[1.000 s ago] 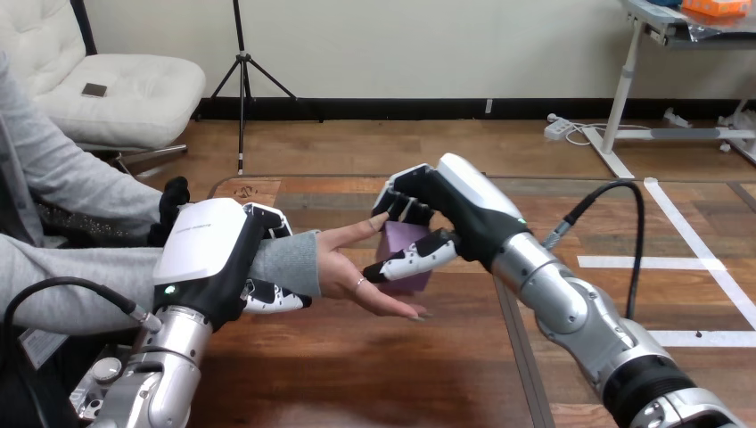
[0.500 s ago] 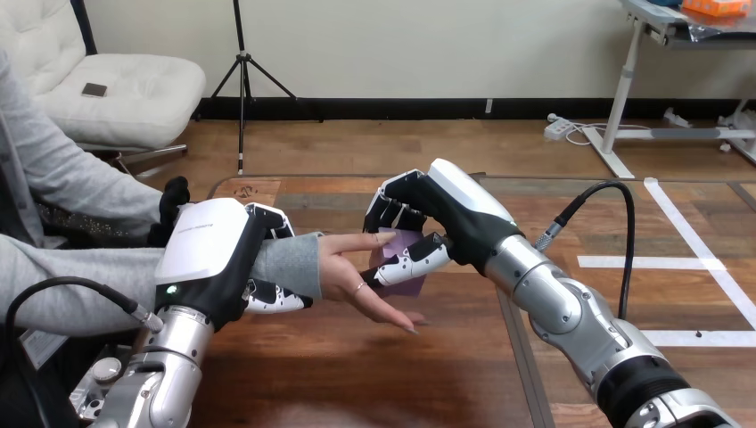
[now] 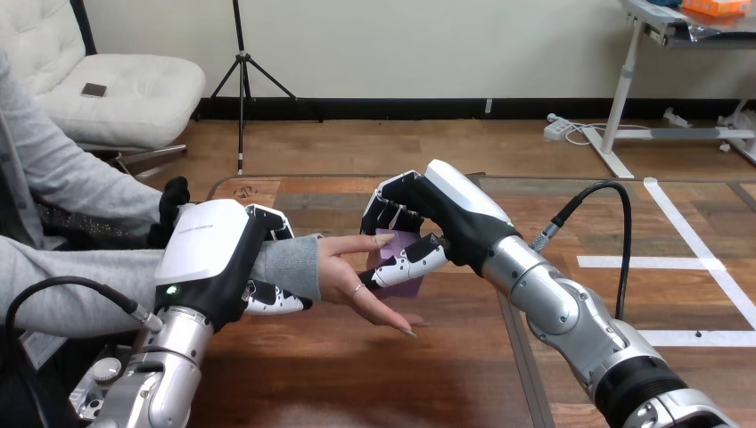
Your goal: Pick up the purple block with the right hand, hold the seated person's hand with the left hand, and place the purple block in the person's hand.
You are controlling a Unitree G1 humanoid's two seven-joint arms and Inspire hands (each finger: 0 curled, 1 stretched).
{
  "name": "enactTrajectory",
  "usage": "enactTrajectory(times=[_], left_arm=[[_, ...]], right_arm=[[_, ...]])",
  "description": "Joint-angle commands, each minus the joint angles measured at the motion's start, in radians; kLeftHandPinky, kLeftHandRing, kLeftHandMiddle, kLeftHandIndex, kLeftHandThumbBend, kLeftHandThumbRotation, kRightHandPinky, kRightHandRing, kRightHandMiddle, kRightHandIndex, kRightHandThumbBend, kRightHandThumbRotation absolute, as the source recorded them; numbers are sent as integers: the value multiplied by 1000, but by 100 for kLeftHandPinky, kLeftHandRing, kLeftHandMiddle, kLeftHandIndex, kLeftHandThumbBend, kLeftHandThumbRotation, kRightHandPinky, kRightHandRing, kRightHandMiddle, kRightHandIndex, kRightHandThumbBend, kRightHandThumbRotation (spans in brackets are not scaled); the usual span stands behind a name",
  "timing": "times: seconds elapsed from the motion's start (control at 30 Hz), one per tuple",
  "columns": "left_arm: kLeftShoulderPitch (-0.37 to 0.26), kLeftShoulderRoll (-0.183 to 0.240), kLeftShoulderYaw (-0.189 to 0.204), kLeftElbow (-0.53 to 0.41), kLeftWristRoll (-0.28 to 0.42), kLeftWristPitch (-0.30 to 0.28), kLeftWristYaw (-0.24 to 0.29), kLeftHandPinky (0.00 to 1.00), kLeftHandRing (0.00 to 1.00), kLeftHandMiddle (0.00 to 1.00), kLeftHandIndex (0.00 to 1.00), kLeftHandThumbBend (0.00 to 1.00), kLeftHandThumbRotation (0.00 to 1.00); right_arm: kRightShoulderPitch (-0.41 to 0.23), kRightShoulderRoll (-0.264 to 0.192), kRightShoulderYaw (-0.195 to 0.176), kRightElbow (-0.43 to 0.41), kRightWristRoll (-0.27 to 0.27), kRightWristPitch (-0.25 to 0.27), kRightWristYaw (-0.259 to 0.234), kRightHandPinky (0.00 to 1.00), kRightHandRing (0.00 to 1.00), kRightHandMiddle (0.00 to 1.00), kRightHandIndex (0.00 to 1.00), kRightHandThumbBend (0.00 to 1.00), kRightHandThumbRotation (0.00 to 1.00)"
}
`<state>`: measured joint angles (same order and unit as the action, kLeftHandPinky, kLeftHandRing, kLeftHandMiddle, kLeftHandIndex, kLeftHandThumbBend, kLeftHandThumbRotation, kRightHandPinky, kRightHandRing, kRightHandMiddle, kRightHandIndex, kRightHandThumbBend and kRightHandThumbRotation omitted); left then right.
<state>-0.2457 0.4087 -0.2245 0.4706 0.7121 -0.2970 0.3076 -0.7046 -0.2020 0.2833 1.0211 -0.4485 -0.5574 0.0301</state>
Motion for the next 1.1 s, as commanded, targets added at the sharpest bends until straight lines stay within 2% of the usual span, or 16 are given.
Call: enactTrajectory(times=[0.0,0.53,0.83,1.07], left_arm=[[-114,-57,-8,-47,-42,-33,10,18,24,29,31,66,0],[-114,-63,-8,-39,-40,-40,24,19,25,30,31,67,0],[-111,-59,-6,-37,-49,-53,19,19,25,30,32,68,0],[-100,-54,-4,-48,-48,-48,26,20,27,32,34,69,0]], right_arm=[[-43,29,12,-64,9,-30,2,37,38,42,42,78,0],[-40,28,16,-57,14,-46,0,36,38,41,43,78,0],[-36,30,14,-59,19,-29,3,37,38,42,43,78,0],[-35,33,7,-60,33,1,24,37,39,42,44,81,0]])
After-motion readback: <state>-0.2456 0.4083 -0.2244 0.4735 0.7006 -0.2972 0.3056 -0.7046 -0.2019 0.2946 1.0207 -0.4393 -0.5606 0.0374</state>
